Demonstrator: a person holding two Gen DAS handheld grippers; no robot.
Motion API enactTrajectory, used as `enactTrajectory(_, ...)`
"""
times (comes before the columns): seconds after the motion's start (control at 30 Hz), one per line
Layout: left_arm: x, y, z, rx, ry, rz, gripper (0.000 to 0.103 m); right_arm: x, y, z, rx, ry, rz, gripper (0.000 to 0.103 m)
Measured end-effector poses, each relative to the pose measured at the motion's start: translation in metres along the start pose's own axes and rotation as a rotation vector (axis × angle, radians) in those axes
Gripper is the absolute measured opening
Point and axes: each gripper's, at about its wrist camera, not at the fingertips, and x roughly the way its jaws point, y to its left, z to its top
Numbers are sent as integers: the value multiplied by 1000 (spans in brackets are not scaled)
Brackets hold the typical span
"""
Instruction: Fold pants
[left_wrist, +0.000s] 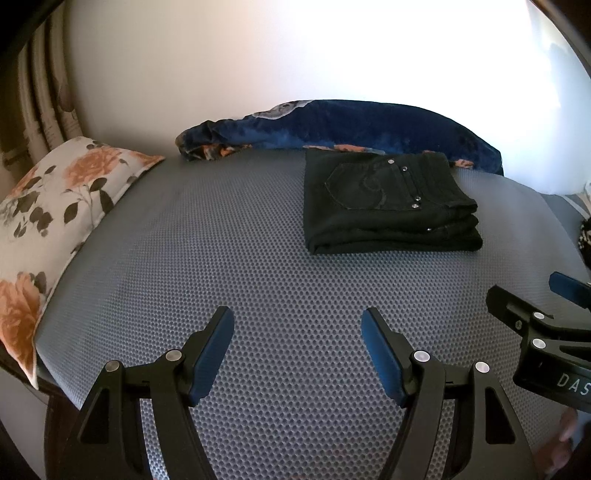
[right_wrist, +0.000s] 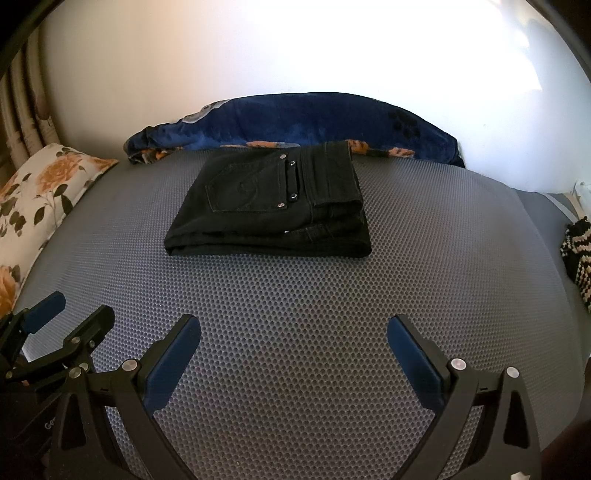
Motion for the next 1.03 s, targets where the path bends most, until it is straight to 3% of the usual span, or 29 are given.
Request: enactTrajectory(1.03,3,0,0,14,15,-9,72,1,3,-1,0,5,1,101)
